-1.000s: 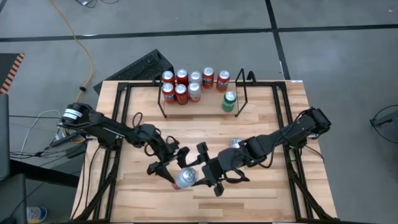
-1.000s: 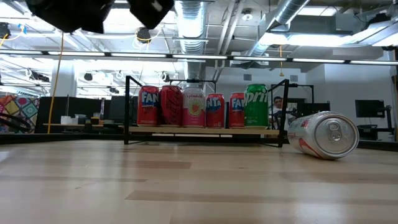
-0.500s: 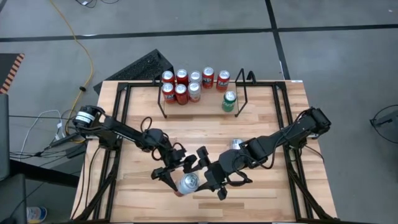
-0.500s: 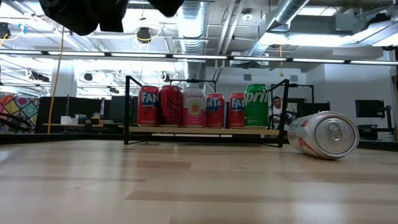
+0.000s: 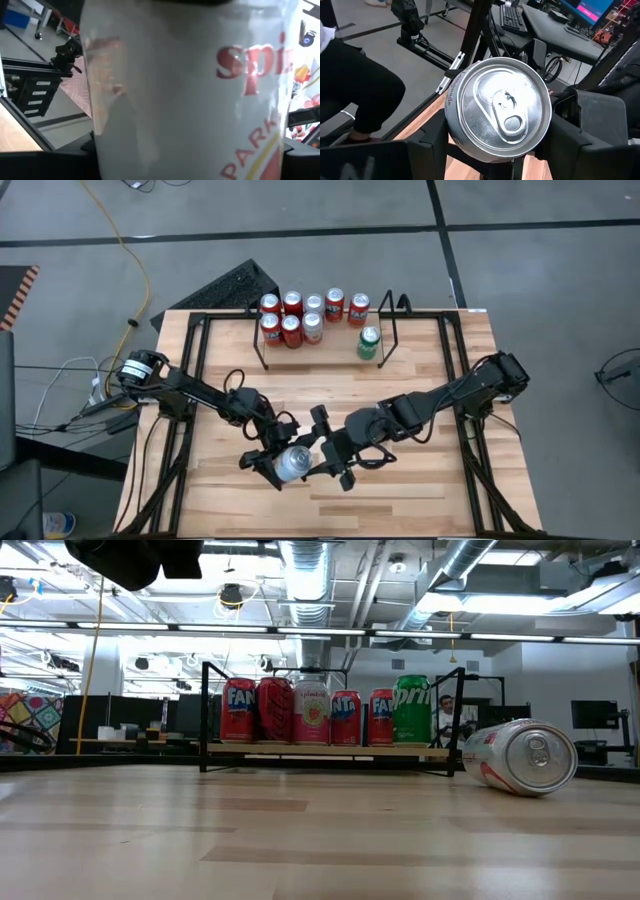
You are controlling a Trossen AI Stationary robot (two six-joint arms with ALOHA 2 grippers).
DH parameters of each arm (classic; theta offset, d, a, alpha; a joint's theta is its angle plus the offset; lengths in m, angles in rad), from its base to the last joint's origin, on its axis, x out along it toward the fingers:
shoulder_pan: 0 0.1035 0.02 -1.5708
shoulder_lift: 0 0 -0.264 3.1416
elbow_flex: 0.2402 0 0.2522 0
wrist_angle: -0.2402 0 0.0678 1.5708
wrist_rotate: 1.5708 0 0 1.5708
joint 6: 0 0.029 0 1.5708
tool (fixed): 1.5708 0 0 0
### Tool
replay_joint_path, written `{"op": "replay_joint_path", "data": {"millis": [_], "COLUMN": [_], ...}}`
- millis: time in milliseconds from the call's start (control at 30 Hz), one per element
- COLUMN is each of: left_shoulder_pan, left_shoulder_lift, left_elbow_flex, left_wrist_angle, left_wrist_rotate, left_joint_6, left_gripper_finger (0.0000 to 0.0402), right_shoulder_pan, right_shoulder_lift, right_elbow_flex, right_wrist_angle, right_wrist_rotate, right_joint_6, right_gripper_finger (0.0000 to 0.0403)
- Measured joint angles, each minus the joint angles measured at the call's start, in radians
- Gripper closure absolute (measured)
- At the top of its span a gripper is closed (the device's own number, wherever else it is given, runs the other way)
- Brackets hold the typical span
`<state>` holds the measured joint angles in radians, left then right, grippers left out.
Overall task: Place canned beverage on shelf
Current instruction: Adjust the orange white soda can on the shelf
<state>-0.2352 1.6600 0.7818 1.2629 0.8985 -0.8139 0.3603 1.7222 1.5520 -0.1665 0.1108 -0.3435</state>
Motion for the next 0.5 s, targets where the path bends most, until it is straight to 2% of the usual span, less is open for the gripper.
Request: {"op": "replay_joint_path", "data": {"millis": [100,233,500], "left_shoulder_pan": [0.0,0.018,0.038], "left_shoulder_lift": [0.0,0.0,-0.005], "left_elbow_flex": [0.0,0.0,-0.001], "left_wrist_angle": [0.0,0.0,-0.024], "left_wrist_rotate": [-0.006,-0.005,-0.047], "left_joint_6": [0.001,-0.004,0.052], "left_gripper_finger": [0.0131,0.0131,0.0131], "right_shoulder_pan": [0.003,0.003,0.003], "right_shoulder_lift": [-0.001,-0.003,-0.041], "right_elbow_flex": [0.0,0.0,-0.003], "right_wrist_angle": [0.0,-0.003,-0.068], "right_wrist_rotate": [0.0,0.0,0.047], "right_joint_6": [0.002,0.068,0.238], "right_gripper_finger": [0.0168,0.0154,0.0098]}}
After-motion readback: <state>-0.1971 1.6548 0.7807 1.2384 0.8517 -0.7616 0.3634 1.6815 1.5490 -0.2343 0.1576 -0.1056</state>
